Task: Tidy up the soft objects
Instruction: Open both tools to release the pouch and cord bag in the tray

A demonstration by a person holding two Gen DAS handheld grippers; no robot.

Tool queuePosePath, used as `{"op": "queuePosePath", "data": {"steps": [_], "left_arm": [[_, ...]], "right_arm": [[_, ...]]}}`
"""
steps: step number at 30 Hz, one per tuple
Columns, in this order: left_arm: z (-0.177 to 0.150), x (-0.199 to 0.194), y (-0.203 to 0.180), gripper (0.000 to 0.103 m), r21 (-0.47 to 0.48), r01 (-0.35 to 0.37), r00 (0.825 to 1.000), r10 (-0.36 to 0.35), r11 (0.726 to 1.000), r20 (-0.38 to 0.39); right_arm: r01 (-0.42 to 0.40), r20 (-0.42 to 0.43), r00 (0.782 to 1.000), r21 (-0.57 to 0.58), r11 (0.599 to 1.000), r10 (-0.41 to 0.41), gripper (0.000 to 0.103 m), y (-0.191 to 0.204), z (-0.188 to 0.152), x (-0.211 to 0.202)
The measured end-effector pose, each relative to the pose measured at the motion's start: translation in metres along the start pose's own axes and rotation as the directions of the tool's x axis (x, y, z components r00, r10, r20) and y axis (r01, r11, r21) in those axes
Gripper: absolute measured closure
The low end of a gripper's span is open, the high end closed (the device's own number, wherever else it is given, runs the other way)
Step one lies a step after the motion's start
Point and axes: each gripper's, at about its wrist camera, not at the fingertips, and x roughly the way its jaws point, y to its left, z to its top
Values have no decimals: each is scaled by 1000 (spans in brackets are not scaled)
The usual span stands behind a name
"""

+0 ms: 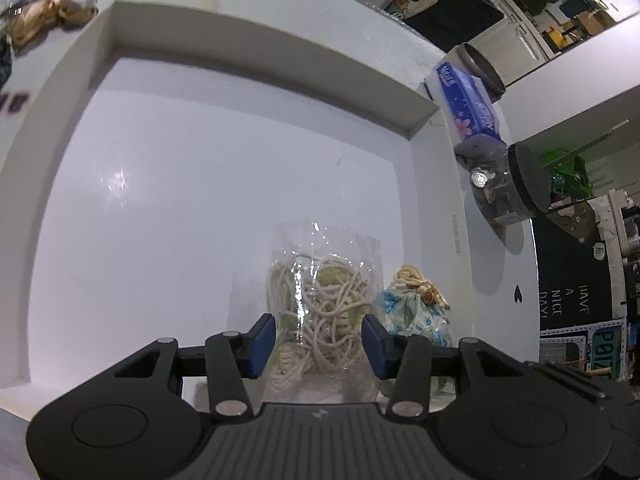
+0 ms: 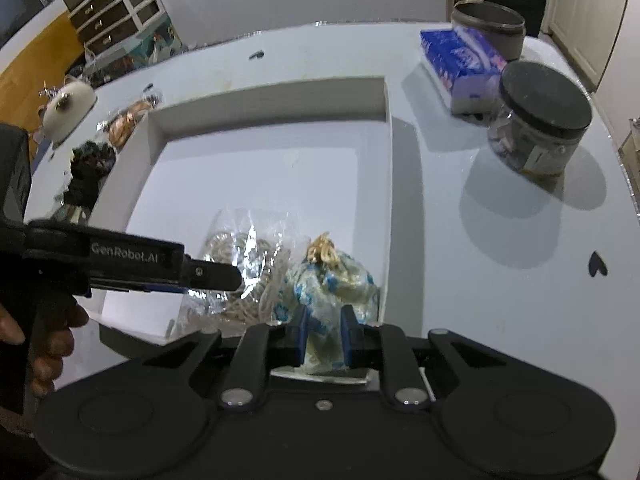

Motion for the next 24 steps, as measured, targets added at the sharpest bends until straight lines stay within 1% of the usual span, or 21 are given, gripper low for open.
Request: {"op": "queuePosePath", "data": {"steps": [3,5,7,9,10,11,12,14,19,22,24], "left_arm": [[-2,-7,-5,51,37,-12,1000,12,999,18],[-5,-14,-9,45,62,-23,999,21,998,33],[-7,-21,-12,41,86,-38,998,34,996,54],[-10,-28,-15,35,107,-55,996,48,993,75],[-12,-33,-17,30,118,-66,995,56,991,88],[-14,-37,-17,26,126,-75,993,62,989,98],[-16,-41,-18,25,135,-83,992,69,987,109],[-19,-48,-20,18,151,-99,989,79,984,128],[-31,-69,-19,7,176,-148,975,115,973,188],[-37,-80,-18,1,181,-182,964,139,966,229],[-42,-88,-18,0,189,-207,953,155,960,259]], "right_arm": [[8,41,999,8,1000,-9,82,-1,-1,-13],[14,70,997,19,1000,-15,82,-2,-2,-21],[22,97,995,31,999,-25,81,-4,-4,-29],[32,119,992,42,999,-37,78,-5,-7,-36],[39,130,990,46,998,-45,75,-5,-8,-39],[46,140,989,50,998,-52,68,-5,-9,-42],[51,149,987,54,997,-58,65,-6,-11,-45],[62,165,984,62,996,-72,46,-6,-14,-50],[87,190,977,74,993,-100,31,-8,-22,-59],[107,208,971,75,991,-120,25,-6,-26,-64],[127,230,963,75,989,-142,21,-5,-29,-68]]}}
